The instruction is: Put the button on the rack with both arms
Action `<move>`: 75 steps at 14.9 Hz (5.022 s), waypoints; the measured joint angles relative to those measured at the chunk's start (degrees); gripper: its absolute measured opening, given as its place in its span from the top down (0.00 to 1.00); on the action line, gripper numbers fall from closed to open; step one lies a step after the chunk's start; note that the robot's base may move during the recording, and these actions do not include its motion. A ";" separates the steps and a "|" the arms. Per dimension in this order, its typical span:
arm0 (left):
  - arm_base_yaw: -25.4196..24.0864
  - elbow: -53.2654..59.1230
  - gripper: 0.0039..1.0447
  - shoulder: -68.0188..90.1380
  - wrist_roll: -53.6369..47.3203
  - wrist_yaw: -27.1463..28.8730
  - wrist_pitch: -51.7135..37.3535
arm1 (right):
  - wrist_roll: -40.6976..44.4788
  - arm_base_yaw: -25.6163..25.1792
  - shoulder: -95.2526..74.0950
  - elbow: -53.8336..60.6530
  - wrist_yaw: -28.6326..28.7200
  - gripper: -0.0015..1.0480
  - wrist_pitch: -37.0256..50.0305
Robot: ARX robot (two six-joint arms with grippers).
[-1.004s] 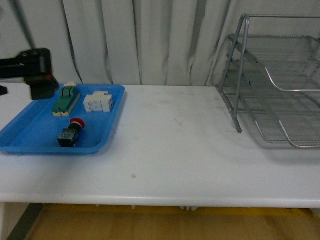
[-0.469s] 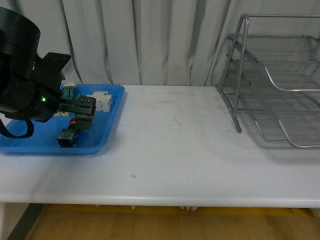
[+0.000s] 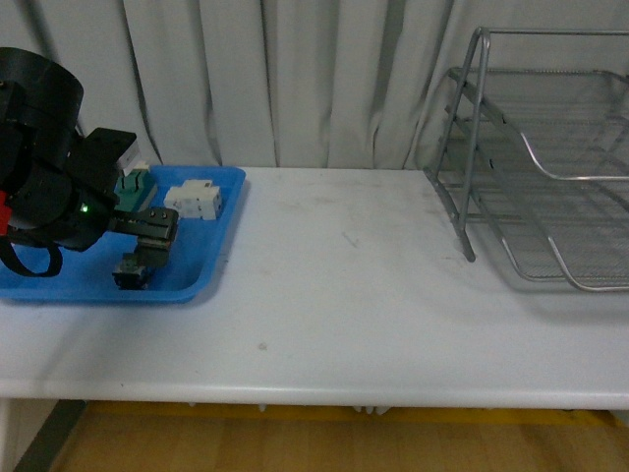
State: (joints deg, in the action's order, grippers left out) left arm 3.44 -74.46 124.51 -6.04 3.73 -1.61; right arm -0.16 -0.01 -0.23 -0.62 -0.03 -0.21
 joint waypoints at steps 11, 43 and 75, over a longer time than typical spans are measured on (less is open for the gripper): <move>-1.36 -7.67 0.06 9.40 0.22 -0.31 1.11 | 0.00 0.00 0.00 0.00 0.00 0.06 0.02; -0.55 46.71 0.65 -49.48 1.64 -5.01 -10.62 | 0.00 0.00 0.00 0.00 0.04 0.06 0.07; 28.72 -6.58 0.66 -5.44 2.62 0.33 3.93 | 0.00 0.00 0.02 0.00 -0.13 0.06 0.04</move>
State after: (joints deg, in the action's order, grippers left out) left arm 32.16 -81.03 119.07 -3.42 4.05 2.33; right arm -0.16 -0.01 -0.21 -0.62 -0.16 -0.16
